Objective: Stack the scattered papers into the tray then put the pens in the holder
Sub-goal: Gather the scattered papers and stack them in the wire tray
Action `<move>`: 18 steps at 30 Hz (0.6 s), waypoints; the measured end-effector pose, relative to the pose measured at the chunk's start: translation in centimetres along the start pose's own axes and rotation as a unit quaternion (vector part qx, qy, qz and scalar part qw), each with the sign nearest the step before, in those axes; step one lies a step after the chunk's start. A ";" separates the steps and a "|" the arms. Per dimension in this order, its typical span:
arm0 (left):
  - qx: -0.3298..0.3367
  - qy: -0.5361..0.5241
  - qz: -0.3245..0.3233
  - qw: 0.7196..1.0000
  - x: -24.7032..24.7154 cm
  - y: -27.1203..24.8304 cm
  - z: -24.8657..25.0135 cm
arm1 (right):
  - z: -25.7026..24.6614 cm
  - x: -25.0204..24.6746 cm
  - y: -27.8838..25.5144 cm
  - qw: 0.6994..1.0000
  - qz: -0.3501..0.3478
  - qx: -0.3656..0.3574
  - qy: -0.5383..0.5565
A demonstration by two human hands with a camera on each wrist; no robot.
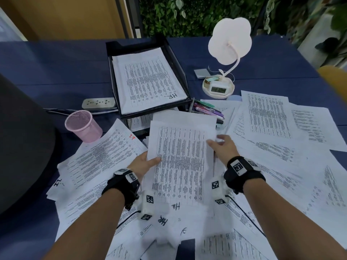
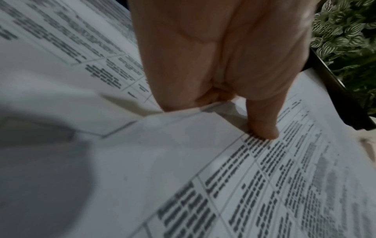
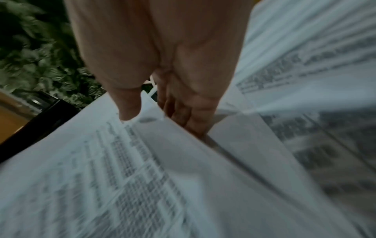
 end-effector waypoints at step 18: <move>0.164 0.569 0.090 0.801 -0.8 0.5 5.9 | 3.1 -0.4 0.7 0.991 0.027 0.031 -0.129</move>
Point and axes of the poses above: each hand's wrist, its own y-axis towards the middle knuckle, its own x-axis out of the palm, z = x × y, the point moved 9 cm from there along y, towards the middle knuckle
